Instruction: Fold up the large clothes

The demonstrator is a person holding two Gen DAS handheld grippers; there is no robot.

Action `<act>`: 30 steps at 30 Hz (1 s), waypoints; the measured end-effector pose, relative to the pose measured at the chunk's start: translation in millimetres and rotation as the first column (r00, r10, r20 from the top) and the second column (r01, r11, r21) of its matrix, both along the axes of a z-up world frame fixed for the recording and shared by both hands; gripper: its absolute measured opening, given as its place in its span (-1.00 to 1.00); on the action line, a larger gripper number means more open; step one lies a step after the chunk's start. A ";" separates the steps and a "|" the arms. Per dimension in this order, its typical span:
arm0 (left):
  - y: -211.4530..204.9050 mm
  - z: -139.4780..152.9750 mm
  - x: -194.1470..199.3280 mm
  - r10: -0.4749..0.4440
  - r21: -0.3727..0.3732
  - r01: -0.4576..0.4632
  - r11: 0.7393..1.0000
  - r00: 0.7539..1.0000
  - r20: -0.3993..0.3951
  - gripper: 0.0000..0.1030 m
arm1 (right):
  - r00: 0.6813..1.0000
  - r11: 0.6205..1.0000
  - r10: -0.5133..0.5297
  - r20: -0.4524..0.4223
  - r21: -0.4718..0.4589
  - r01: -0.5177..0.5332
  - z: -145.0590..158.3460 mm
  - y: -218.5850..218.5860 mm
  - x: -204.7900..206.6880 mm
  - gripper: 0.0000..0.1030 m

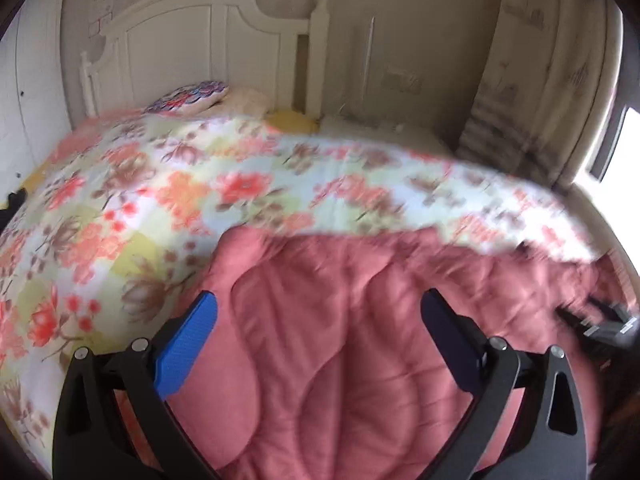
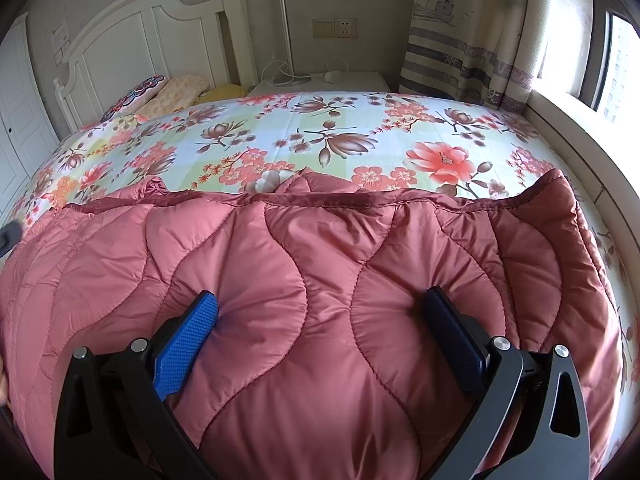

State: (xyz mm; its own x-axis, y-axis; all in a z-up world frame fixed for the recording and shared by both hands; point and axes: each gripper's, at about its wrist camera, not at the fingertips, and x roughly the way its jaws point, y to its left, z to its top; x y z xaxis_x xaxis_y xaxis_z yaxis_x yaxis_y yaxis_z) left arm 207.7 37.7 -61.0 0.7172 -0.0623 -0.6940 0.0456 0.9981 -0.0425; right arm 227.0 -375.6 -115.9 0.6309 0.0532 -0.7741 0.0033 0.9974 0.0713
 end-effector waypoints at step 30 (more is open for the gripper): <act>4.2 -23.6 16.0 -0.011 0.002 0.011 1.000 0.997 -0.071 0.96 | 0.975 0.974 0.208 0.080 -0.113 -0.198 36.2 52.7 -73.5 0.90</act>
State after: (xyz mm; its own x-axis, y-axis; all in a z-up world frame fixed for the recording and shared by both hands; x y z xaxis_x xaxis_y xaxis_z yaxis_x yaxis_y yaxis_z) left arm 223.7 41.9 -84.6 0.6653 -0.0680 -0.7435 0.0531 0.9976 -0.0437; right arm 153.5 -322.9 -79.7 0.6828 0.1096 -0.7223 -0.2018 0.9785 -0.0423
